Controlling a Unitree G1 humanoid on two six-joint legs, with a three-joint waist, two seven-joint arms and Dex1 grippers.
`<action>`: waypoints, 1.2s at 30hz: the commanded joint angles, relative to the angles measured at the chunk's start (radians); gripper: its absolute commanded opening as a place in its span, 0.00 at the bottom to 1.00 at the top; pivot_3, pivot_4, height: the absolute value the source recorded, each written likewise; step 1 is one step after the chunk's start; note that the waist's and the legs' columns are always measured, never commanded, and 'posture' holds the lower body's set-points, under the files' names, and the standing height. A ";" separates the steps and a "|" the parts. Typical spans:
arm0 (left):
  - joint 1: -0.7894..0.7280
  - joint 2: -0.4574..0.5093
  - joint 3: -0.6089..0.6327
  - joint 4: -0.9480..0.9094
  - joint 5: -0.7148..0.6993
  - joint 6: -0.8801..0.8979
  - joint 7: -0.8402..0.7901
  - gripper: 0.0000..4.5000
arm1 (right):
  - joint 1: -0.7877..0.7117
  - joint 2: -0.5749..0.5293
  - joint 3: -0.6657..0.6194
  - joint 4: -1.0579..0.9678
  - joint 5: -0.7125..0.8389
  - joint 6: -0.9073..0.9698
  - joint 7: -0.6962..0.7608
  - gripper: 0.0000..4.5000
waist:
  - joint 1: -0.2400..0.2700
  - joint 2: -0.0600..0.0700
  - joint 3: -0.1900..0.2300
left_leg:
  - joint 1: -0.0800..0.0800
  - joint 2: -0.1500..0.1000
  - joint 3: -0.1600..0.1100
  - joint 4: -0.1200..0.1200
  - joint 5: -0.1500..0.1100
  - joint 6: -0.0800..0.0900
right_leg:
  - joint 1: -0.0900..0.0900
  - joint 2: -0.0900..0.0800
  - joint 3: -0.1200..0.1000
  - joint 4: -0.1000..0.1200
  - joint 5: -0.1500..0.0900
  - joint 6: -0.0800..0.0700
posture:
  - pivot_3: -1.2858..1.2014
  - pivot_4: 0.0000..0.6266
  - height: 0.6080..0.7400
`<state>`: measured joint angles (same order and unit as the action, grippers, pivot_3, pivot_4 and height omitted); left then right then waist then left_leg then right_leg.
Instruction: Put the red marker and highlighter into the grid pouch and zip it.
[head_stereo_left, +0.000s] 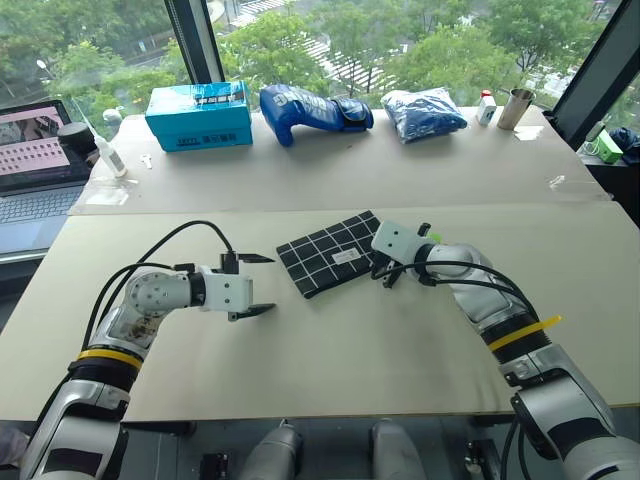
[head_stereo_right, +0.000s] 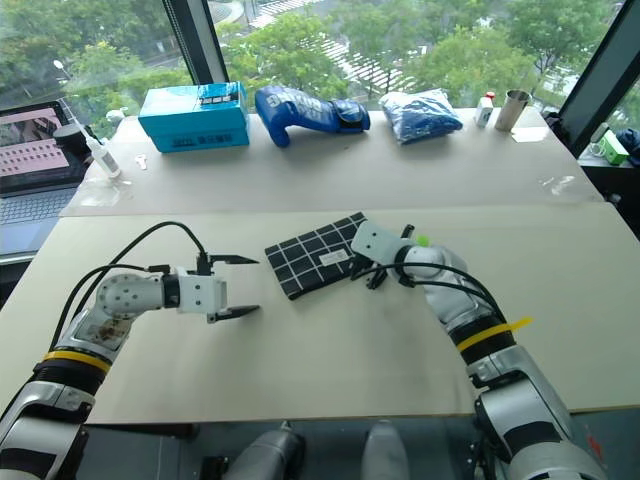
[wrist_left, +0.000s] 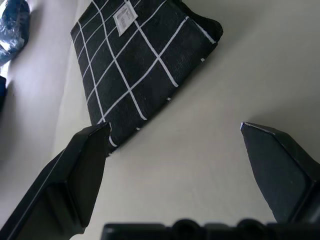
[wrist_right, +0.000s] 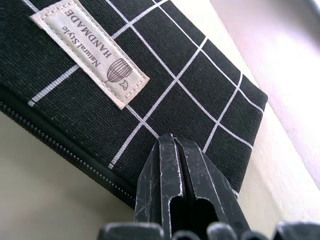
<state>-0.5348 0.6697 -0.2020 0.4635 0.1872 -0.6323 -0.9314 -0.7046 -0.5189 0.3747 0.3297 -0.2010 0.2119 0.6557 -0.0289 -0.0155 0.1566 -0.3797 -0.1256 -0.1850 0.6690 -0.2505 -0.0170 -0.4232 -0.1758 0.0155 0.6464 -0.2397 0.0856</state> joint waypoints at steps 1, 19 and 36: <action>-0.073 -0.024 -0.054 0.100 0.123 -0.067 0.108 1.00 | -0.007 0.018 -0.005 0.004 -0.006 -0.007 0.026 0.00 | -0.001 0.000 0.000 | 0.000 0.000 0.000 0.000 0.000 0.000 | 0.000 0.000 0.000 0.000 0.000 0.000 | 0.52 0.24 1.00; -0.193 -0.103 -0.109 0.259 0.028 -0.335 0.160 1.00 | 0.037 0.023 -0.045 -0.024 -0.024 0.029 0.028 0.00 | -0.015 0.000 0.000 | -0.007 0.000 0.000 0.008 -0.002 0.003 | -0.002 0.000 0.000 0.001 0.002 0.003 | 0.52 0.24 1.00; -0.237 -0.144 -0.121 0.368 0.084 -0.366 0.218 0.51 | 0.042 0.019 -0.051 -0.036 -0.025 0.035 0.023 0.00 | -0.015 0.000 0.000 | -0.007 -0.001 0.000 0.009 -0.002 0.003 | -0.002 0.000 0.000 0.001 0.002 0.003 | 0.52 0.24 1.00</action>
<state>-0.7453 0.5276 -0.3309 0.8240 0.2736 -0.9720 -0.7378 -0.6841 -0.4930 0.3362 0.3043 -0.2155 0.2286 0.6740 -0.0438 -0.0159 0.1563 -0.3864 -0.1263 -0.1853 0.6778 -0.2525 -0.0135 -0.4250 -0.1758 0.0156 0.6475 -0.2378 0.0889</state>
